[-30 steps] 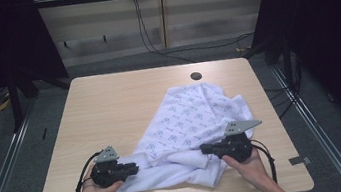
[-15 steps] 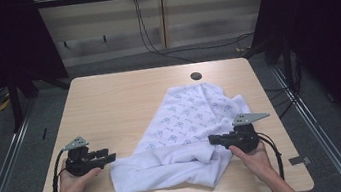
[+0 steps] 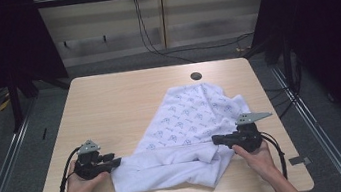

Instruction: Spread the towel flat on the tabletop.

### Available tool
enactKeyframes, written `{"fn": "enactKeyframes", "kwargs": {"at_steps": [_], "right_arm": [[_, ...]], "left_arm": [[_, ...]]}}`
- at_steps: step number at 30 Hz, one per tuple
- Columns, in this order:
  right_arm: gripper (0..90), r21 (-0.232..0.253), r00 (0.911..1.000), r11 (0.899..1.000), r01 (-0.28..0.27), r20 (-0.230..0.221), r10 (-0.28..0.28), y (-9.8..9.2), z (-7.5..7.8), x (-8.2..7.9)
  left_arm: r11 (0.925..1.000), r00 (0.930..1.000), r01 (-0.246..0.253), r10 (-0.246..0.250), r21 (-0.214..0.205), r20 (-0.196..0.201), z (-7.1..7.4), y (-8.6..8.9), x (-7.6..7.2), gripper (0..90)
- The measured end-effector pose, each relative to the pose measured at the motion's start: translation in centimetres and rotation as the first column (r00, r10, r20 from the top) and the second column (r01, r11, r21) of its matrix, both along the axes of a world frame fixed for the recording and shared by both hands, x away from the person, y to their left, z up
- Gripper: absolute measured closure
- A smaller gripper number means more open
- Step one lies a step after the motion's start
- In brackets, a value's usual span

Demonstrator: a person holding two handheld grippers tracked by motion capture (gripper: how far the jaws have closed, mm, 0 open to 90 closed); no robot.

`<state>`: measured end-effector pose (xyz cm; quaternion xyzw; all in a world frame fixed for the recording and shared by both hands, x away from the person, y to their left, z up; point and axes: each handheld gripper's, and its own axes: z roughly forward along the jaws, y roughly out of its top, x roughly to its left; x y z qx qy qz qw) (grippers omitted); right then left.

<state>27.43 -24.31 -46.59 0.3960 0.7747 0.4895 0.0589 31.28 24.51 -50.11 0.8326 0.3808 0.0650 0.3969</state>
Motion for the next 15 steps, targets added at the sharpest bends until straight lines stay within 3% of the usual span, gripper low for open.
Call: {"fn": "enactKeyframes", "kwargs": {"at_steps": [3, 6, 9, 11, 15], "right_arm": [[90.0, -0.002, 1.0, 1.0, 0.007, -0.002, -0.007, -0.3, 0.1, 0.0], [90.0, 0.004, 0.9998, 1.0, 0.022, -0.002, -0.022, -1.1, 0.3, -0.1], [90.0, 0.007, 0.9989, 0.999, 0.046, -0.005, -0.046, -2.2, 0.4, -0.2], [90.0, 0.013, 0.9977, 0.998, 0.067, -0.01, -0.067, -2.9, 0.4, -0.4], [90.0, 0.018, 0.997, 0.997, 0.077, -0.003, -0.077, -3.6, 0.5, -0.6]], "left_arm": [[0.9996, 0.9996, 0.027, -0.027, 0.003, -0.006, 0.1, -0.1, -0.4, 61.5], [0.9948, 0.9945, 0.102, -0.102, 0.004, -0.026, 0.1, -0.4, -1.5, 74.0], [0.9842, 0.9799, 0.171, -0.175, -0.045, -0.097, 0.0, -0.9, -1.8, 87.0], [0.9783, 0.9729, 0.204, -0.207, -0.04, -0.104, 0.1, -1.5, -2.1, 88.5], [0.976, 0.9707, 0.211, -0.216, -0.056, -0.106, 0.3, -2.1, -2.2, 89.0]]}}
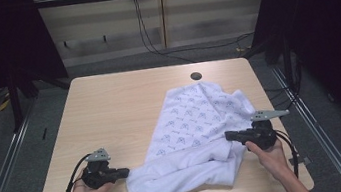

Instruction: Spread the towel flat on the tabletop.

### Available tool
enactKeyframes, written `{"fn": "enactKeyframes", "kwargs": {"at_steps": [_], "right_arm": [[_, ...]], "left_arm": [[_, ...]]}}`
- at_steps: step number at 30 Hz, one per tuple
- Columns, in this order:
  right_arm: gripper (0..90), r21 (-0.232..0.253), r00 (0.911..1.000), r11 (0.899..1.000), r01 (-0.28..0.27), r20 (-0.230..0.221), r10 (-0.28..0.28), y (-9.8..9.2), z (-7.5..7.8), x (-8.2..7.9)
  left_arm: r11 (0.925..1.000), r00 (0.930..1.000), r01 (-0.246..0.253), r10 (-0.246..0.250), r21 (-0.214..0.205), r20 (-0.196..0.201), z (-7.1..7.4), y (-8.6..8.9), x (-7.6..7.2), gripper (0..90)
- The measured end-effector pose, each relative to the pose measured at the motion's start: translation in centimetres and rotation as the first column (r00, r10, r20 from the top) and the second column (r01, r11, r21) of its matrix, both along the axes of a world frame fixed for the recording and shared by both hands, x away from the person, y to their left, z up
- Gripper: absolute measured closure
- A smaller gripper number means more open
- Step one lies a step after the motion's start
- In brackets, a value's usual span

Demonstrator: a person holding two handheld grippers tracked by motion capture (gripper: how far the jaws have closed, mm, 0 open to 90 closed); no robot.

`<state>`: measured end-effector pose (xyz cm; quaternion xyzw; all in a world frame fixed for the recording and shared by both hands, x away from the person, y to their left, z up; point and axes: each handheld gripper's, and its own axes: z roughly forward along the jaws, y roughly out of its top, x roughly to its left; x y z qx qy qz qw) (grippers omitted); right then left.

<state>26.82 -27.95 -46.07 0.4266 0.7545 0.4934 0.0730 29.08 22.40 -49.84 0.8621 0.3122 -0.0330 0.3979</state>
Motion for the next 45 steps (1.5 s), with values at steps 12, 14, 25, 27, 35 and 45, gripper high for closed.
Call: {"fn": "enactKeyframes", "kwargs": {"at_steps": [12, 14, 25, 27, 35, 45], "right_arm": [[90.0, 0.052, 0.9936, 0.998, -0.046, 0.105, 0.04, -0.2, 4.8, -2.9], [90.0, 0.042, 0.9923, 0.998, -0.055, 0.114, 0.05, -0.2, 5.3, -4.0], [90.0, -0.074, 0.9935, 0.992, -0.098, 0.051, 0.101, -1.1, 4.6, -15.2], [88.8, -0.111, 0.994, 0.99, -0.092, 0.049, 0.097, -1.2, 4.6, -17.1], [67.8, -0.121, 0.9979, 0.992, -0.032, 0.051, 0.039, -0.9, 3.9, -15.1], [63.6, -0.185, 0.9815, 0.966, -0.181, -0.097, 0.165, 3.9, 0.0, -5.7]], "left_arm": [[0.9741, 0.9969, -0.012, 0.03, -0.226, 0.073, 4.0, 1.8, -2.0, 88.9], [0.9637, 0.9958, 0.005, 0.02, -0.267, 0.089, 4.9, 2.1, -3.0, 89.0], [0.9481, 0.9805, 0.179, -0.15, -0.263, 0.127, 6.3, 2.4, -10.9, 88.6], [0.9445, 0.9789, 0.189, -0.16, -0.268, 0.128, 6.4, 2.5, -11.3, 88.3], [0.9416, 0.9801, 0.172, -0.133, -0.29, 0.147, 5.8, 2.9, -8.8, 80.4], [0.9865, 0.9959, 0.077, -0.068, -0.145, 0.06, 1.1, -4.3, 1.5, 80.7]]}}
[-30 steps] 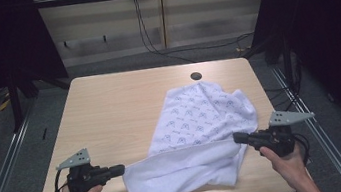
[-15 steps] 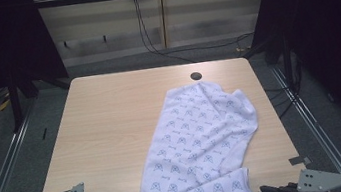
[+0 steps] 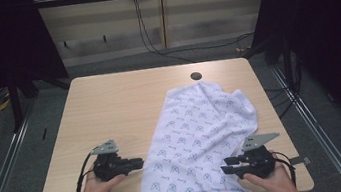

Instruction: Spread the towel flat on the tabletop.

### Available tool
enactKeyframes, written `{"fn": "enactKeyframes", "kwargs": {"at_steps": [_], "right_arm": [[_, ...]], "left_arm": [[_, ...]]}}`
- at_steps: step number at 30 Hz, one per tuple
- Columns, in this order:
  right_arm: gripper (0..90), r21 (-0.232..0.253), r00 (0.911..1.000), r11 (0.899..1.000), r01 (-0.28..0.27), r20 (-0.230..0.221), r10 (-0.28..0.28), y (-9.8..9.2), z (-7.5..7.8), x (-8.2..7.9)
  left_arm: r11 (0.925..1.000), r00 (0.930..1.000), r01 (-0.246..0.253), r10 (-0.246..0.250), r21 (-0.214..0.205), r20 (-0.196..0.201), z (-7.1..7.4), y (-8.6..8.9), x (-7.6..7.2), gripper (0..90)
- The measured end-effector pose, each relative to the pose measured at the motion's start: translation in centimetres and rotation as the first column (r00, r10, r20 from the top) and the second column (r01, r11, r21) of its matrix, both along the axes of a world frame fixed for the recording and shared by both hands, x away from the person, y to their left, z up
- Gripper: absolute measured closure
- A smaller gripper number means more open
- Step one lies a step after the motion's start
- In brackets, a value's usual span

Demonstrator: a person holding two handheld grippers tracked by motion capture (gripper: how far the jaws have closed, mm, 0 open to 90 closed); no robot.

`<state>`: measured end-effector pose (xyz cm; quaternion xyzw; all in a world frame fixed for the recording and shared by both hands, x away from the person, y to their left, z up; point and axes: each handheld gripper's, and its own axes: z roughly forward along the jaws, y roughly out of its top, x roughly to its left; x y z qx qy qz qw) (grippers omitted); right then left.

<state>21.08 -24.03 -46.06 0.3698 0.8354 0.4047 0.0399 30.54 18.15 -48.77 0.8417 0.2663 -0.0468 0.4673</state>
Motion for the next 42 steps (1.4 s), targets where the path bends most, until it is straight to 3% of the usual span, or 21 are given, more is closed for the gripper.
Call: {"fn": "enactKeyframes", "kwargs": {"at_steps": [2, 4, 5, 7, 9, 10, 11, 13, 17, 20, 21, 22, 24, 25, 27, 29, 33, 36, 38, 40, 42], "right_arm": [[60.1, -0.033, 0.9997, 0.999, 0.02, -0.011, -0.021, 0.5, -0.7, 0.4], [57.3, -0.04, 0.9992, 0.999, 0.028, -0.029, -0.029, 0.6, -1.3, 0.4], [56.1, -0.062, 0.9988, 0.997, 0.044, -0.021, -0.045, 0.6, -1.4, 0.2], [54.9, -0.074, 0.998, 0.995, 0.062, -0.006, -0.063, 0.2, -1.5, -0.4], [53.4, -0.076, 0.9963, 0.993, 0.085, 0.0, -0.086, -0.2, -1.4, -0.7], [51.7, -0.055, 0.9914, 0.99, 0.131, 0.018, -0.13, -1.4, -1.0, -1.5], [51.1, -0.039, 0.9902, 0.99, 0.138, 0.022, -0.138, -1.7, -0.9, -1.7], [50.8, -0.003, 0.9902, 0.99, 0.14, 0.0, -0.14, -2.3, -1.0, -2.2], [50.4, 0.064, 0.9931, 0.993, 0.101, -0.066, -0.097, -1.6, -1.5, -1.8], [49.8, 0.065, 0.9935, 0.996, 0.068, -0.096, -0.062, -0.4, -1.9, -1.3], [50.7, 0.055, 0.9924, 0.998, 0.007, -0.123, -0.001, 1.3, -2.4, -0.8], [60.6, 0.042, 0.9914, 0.999, -0.01, -0.13, 0.015, 2.0, -2.5, -0.6], [80.7, -0.002, 0.9952, 1.0, -0.02, -0.096, 0.02, 2.8, -2.3, -0.7], [88.8, 0.009, 0.9963, 1.0, -0.01, -0.086, 0.011, 2.8, -2.2, -0.6], [89.8, 0.015, 0.998, 0.999, 0.038, -0.05, -0.037, 1.8, -1.7, -0.7], [90.0, 0.04, 0.994, 0.993, 0.108, -0.02, -0.108, -0.1, -1.2, -1.1], [90.0, 0.065, 0.9725, 0.971, 0.232, 0.006, -0.233, -4.5, -0.8, -2.6], [89.5, 0.079, 0.9754, 0.972, 0.22, -0.004, -0.22, -5.8, -0.6, -3.8], [88.1, 0.034, 0.9772, 0.977, 0.212, -0.009, -0.212, -6.0, -0.5, -5.0], [83.1, 0.033, 0.9799, 0.979, 0.199, -0.018, -0.199, -6.2, -0.4, -5.4], [76.2, 0.035, 0.9776, 0.977, 0.209, 0.013, -0.21, -6.3, -0.1, -5.3]], "left_arm": [[0.9975, 0.9994, 0.028, -0.03, 0.064, 0.018, -0.4, -2.0, 0.6, 78.5], [0.9963, 0.9995, 0.029, -0.03, 0.08, 0.011, -1.0, -3.7, 0.9, 76.0], [0.9927, 0.9988, 0.04, -0.043, 0.113, 0.022, -1.3, -4.4, 0.8, 76.1], [0.9857, 0.9961, 0.037, -0.05, 0.165, 0.073, -1.5, -5.0, 0.4, 81.2], [0.9861, 0.9972, 0.031, -0.042, 0.163, 0.062, -1.5, -4.9, 0.3, 83.8], [0.9869, 0.9979, 0.025, -0.034, 0.16, 0.054, -1.5, -3.9, 0.0, 85.6], [0.989, 0.999, 0.013, -0.019, 0.148, 0.041, -1.6, -3.3, -0.1, 86.5], [0.9904, 0.9998, -0.005, 0.002, 0.138, 0.019, -1.6, -2.0, -0.6, 89.4], [0.9875, 0.9999, -0.016, 0.016, 0.157, 0.002, -1.3, 0.0, -2.5, 89.4], [0.9883, 0.9993, -0.025, 0.029, 0.151, -0.024, -1.3, 1.1, -3.4, 88.4], [0.9883, 0.9991, -0.026, 0.03, 0.151, -0.029, -1.2, 1.8, -3.9, 87.7], [0.9884, 0.9992, -0.024, 0.028, 0.15, -0.028, -1.3, 2.0, -4.1, 87.2], [0.9884, 0.9989, -0.028, 0.033, 0.149, -0.032, -1.2, 2.6, -4.6, 87.2], [0.9889, 0.9988, -0.03, 0.035, 0.145, -0.034, -1.3, 2.8, -4.8, 87.2], [0.9876, 0.9979, -0.038, 0.046, 0.153, -0.046, -1.1, 3.4, -5.1, 87.4], [0.9867, 0.9977, -0.041, 0.049, 0.157, -0.046, -1.1, 3.8, -5.4, 87.3], [0.9869, 0.9965, -0.043, 0.053, 0.155, -0.064, -1.0, 3.9, -5.5, 85.1], [0.9888, 0.9973, -0.023, 0.033, 0.148, -0.066, -0.9, 3.1, -5.3, 80.0], [0.9908, 0.998, -0.038, 0.044, 0.13, -0.045, -0.5, 2.6, -4.8, 72.8], [0.9919, 0.998, -0.056, 0.059, 0.114, -0.022, 0.0, 2.1, -3.5, 71.2], [0.9892, 0.9946, -0.104, 0.104, 0.104, 0.002, 0.2, 1.7, -1.7, 71.8]]}}
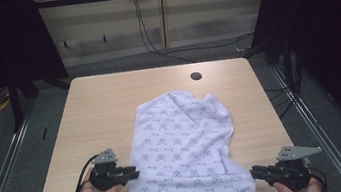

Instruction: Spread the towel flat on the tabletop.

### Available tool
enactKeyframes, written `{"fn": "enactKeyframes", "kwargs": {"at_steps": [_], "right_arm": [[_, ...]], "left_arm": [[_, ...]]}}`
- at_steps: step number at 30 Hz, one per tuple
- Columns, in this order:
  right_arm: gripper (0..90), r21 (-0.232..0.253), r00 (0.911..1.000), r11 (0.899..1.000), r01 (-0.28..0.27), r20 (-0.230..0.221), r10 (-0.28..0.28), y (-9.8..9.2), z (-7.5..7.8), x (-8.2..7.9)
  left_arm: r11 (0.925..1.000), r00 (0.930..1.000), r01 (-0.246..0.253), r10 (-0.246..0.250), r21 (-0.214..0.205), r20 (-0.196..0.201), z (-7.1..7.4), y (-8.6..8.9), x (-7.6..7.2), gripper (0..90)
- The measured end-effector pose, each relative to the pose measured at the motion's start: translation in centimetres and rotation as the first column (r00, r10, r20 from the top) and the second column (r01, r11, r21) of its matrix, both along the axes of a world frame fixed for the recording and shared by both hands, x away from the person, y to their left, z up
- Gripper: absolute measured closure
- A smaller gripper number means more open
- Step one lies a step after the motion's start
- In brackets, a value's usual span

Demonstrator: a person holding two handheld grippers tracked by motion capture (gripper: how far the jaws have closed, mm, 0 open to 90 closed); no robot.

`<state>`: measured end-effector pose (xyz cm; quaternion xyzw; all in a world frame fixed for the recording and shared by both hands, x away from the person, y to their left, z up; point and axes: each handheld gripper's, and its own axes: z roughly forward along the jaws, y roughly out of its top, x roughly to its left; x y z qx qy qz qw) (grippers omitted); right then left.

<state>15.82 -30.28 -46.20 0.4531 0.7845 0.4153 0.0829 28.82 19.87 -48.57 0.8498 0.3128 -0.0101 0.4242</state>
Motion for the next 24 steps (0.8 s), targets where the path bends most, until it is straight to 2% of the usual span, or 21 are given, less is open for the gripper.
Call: {"fn": "enactKeyframes", "kwargs": {"at_steps": [1, 2, 4, 6, 7, 8, 9, 10, 12, 14, 16, 17, 20, 21, 22, 24], "right_arm": [[71.9, 0.011, 1.0, 1.0, 0.005, 0.005, -0.005, 0.1, 0.1, 0.4], [68.4, 0.011, 0.9998, 1.0, 0.011, 0.014, -0.011, 0.2, 0.2, 1.0], [65.3, 0.016, 0.9999, 1.0, 0.011, 0.008, -0.011, 0.8, 0.1, 2.7], [62.0, 0.005, 0.9999, 1.0, -0.006, 0.012, 0.006, 1.9, 0.0, 4.5], [61.0, -0.009, 0.9994, 1.0, -0.027, 0.022, 0.027, 2.5, 0.0, 5.5], [61.0, -0.009, 0.9994, 1.0, -0.027, 0.022, 0.027, 2.5, 0.0, 5.5], [59.3, -0.025, 0.9989, 0.999, -0.034, 0.032, 0.035, 3.5, -0.1, 7.1], [58.0, -0.033, 0.9989, 0.999, -0.035, 0.03, 0.036, 4.0, -0.2, 8.0], [56.8, -0.062, 0.9995, 0.998, -0.029, 0.01, 0.03, 4.7, -0.7, 9.5], [55.2, -0.083, 0.9993, 0.996, -0.038, -0.001, 0.038, 5.1, -1.4, 10.2], [53.0, -0.113, 0.9999, 0.993, -0.016, -0.002, 0.016, 5.2, -1.8, 10.2], [52.6, -0.104, 0.9998, 0.994, -0.017, -0.014, 0.016, 5.1, -1.9, 10.0], [51.0, -0.12, 0.9995, 0.993, -0.02, -0.026, 0.017, 5.3, -2.4, 9.5], [52.5, -0.122, 0.9992, 0.992, -0.027, -0.032, 0.023, 5.5, -2.6, 9.5], [57.9, -0.133, 0.9989, 0.991, -0.033, -0.036, 0.029, 5.8, -2.7, 9.4], [75.6, -0.158, 0.9992, 0.987, -0.035, -0.025, 0.032, 6.1, -2.7, 9.3]], "left_arm": [[0.9998, 0.9999, -0.017, 0.017, -0.013, 0.0, -0.1, -0.2, 1.0, 72.8], [0.9994, 0.9993, -0.035, 0.035, -0.006, 0.009, -0.2, -0.5, 2.0, 73.0], [0.9992, 0.9993, -0.037, 0.037, 0.016, 0.007, -0.6, -1.2, 3.6, 73.5], [0.9972, 0.9989, -0.045, 0.045, 0.059, 0.013, -1.2, -1.8, 4.7, 72.5], [0.9988, 0.9991, -0.04, 0.041, 0.027, -0.01, -1.7, -1.9, 5.2, 72.2], [0.9988, 0.9991, -0.04, 0.041, 0.027, -0.01, -1.7, -1.9, 5.2, 74.1], [0.9975, 0.999, -0.045, 0.045, 0.054, 0.005, -1.6, -1.9, 5.0, 74.1], [0.9941, 0.9983, -0.052, 0.05, 0.095, 0.032, -1.4, -1.9, 4.7, 81.8], [0.9915, 0.9986, -0.034, 0.029, 0.126, 0.044, -1.3, -1.6, 3.9, 87.4], [0.9924, 0.9995, -0.026, 0.024, 0.12, 0.02, -1.2, -1.1, 3.0, 90.0], [0.9942, 1.0, -0.002, 0.003, 0.107, -0.007, -1.2, -0.4, 1.9, 90.0], [0.9944, 0.9999, 0.004, -0.003, 0.105, -0.013, -1.1, 0.0, 1.3, 90.0], [0.9953, 0.9988, 0.026, -0.023, 0.093, -0.043, -1.1, 0.8, -0.4, 90.0], [0.9953, 0.9985, 0.035, -0.031, 0.09, -0.044, -1.1, 1.0, -0.8, 90.0], [0.9952, 0.9982, 0.046, -0.042, 0.087, -0.042, -1.1, 1.0, -1.0, 89.3], [0.9949, 0.9986, 0.045, -0.042, 0.091, -0.034, -1.0, 1.0, -1.1, 86.5]]}}
